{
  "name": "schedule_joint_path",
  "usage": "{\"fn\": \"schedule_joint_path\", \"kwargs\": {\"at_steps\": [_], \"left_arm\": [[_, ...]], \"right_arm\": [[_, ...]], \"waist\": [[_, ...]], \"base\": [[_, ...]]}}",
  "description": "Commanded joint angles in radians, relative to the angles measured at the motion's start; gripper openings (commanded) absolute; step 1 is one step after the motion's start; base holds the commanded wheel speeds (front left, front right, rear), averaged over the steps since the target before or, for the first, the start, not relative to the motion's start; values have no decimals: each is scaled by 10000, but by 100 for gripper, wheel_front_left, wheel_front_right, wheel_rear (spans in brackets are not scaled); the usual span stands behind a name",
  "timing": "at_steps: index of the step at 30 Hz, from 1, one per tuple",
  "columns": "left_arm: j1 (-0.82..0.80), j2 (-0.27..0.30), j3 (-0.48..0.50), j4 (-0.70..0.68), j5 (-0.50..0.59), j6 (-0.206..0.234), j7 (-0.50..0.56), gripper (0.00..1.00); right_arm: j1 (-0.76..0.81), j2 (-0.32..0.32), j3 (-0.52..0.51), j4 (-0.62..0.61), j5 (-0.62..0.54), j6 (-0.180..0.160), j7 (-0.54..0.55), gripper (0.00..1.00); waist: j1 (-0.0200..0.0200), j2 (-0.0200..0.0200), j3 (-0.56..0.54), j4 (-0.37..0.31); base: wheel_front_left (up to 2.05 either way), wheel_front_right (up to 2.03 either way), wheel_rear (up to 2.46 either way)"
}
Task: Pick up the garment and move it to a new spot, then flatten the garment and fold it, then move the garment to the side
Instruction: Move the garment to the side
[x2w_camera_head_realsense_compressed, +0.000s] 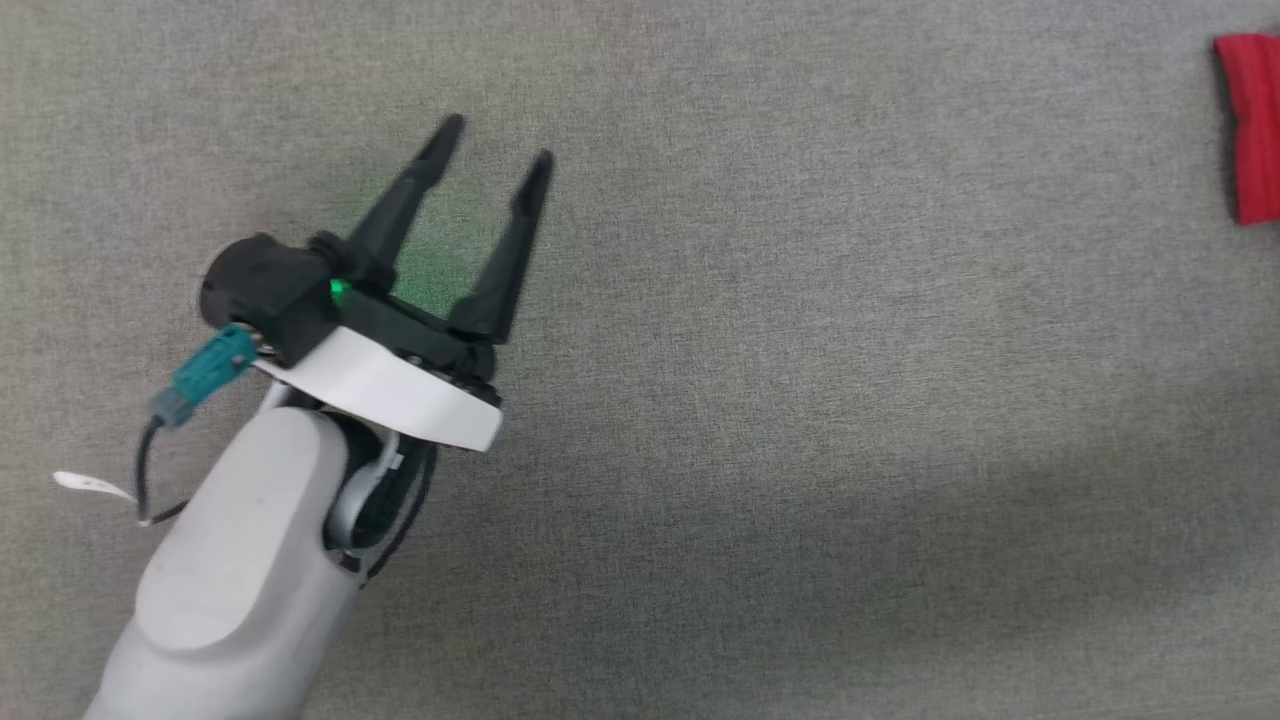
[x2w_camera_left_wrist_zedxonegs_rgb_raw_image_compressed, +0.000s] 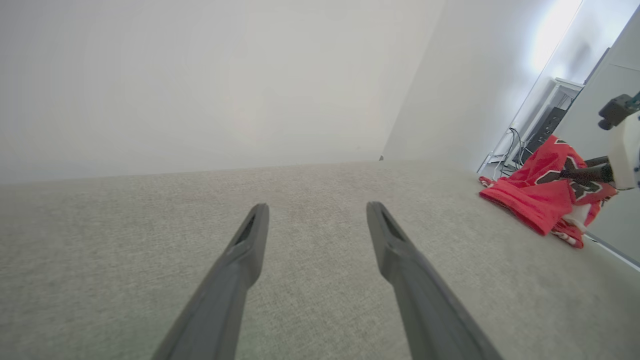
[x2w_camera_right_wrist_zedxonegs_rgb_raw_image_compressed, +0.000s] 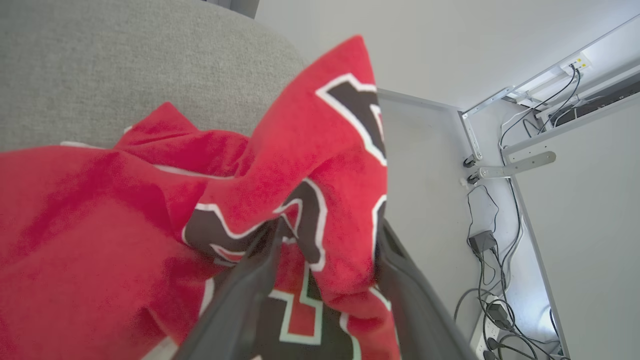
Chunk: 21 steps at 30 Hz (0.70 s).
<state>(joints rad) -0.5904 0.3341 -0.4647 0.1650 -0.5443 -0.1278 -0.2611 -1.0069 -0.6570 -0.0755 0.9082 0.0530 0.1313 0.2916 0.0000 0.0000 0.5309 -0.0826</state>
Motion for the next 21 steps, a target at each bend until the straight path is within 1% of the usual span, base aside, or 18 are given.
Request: {"fn": "schedule_joint_path", "kwargs": {"at_steps": [1, 3, 8, 12, 19, 21], "left_arm": [[79, 21, 56, -20, 45, -35, -50, 100], [261, 31, 296, -53, 77, -35, -50, 100], [717, -53, 1017, -202, 120, -35, -50, 100], [1094, -116, 1562, -277, 179, -35, -50, 100], [1713, -328, 2328, -381, 258, -35, -50, 100], [1947, -329, 2516, -435, 326, -35, -50, 100]], "right_arm": [[-123, -3, -27, 28, -121, -11, -60, 100], [-247, 134, -74, 142, -141, -11, -233, 100], [-453, 204, -235, 263, -84, -11, -705, 100], [-441, 482, -240, 249, 5, -11, -1046, 100], [50, 1275, 173, -105, 698, -9, -1744, 100], [244, 1504, 157, -244, 956, -9, -1999, 100]], "waist": [[0, 0, -31, 8], [0, 0, -128, 9], [0, 0, -423, 0], [0, 0, -713, 38], [0, 0, -1317, 169], [0, 0, -1505, 189]], "base": [[0, 0, 0], [0, 0, 0], [0, 0, 0], [0, 0, 0], [0, 0, 0], [0, 0, 0]]}}
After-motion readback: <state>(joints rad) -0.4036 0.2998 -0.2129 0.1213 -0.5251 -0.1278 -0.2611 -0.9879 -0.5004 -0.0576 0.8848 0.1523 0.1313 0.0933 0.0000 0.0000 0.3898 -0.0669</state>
